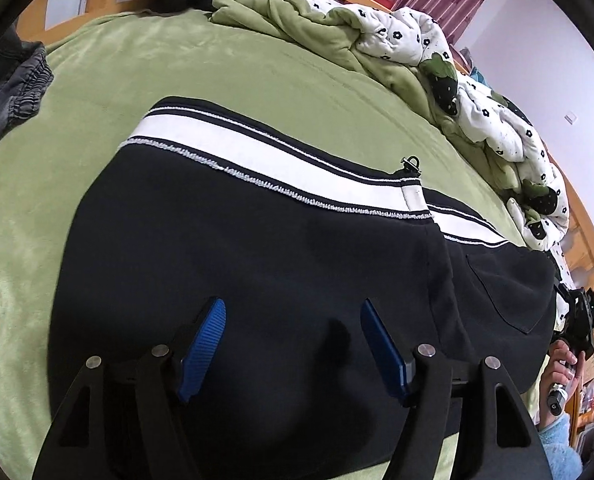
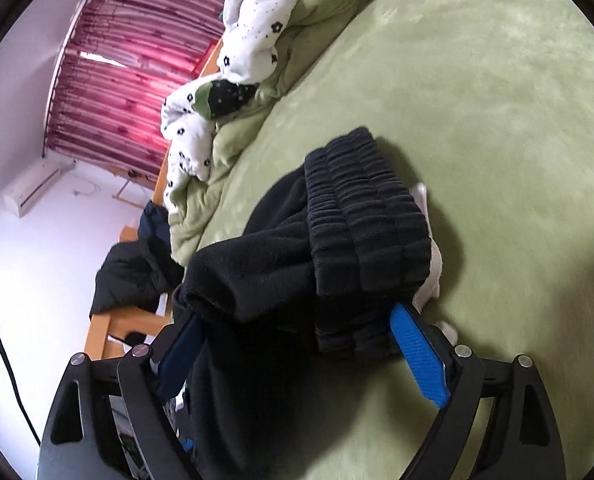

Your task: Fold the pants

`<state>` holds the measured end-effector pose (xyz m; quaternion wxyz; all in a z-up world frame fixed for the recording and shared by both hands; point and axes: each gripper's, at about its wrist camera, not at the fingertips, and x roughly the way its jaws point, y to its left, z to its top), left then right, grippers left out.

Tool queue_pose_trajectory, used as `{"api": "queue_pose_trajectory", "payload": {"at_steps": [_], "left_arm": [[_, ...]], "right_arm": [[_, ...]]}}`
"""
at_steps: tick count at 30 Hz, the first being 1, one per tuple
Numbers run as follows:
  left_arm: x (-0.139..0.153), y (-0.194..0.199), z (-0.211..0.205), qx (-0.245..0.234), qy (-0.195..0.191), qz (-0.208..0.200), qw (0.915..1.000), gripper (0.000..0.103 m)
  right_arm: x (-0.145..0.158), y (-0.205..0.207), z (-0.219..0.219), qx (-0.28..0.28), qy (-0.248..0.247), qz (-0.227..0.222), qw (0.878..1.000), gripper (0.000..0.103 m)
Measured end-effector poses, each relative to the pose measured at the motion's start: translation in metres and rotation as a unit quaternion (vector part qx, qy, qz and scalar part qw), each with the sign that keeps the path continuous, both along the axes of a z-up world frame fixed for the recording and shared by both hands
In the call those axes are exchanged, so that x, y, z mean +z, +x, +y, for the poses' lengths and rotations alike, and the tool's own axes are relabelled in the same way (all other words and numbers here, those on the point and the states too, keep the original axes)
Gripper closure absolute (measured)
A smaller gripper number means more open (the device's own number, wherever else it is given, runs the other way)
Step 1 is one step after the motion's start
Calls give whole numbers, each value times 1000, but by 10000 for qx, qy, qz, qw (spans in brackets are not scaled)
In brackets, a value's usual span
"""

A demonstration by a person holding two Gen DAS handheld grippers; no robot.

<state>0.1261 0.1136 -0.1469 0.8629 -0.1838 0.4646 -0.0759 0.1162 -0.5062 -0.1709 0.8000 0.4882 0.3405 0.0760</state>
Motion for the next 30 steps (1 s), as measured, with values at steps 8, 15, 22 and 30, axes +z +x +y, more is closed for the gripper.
{"api": "queue_pose_trajectory", "payload": {"at_steps": [8,15,22,30], "left_arm": [[0,-4,3,21,-73,16,10000,35],[1,-10,6,1,-34,-48,10000,35],[0,-5,7,52,-85,-48,9999,35],[-1,-4,6,53,-43,-41,10000,35]], "right_arm": [[49,4,6,194,-1728,-563,9832,70],[39,-39,-5,717,-2549,-373,9636,50],[16,-46,-18,750,-2583,38,9631,47],[0,1,13,1160,-2841,67,9517,34]]}}
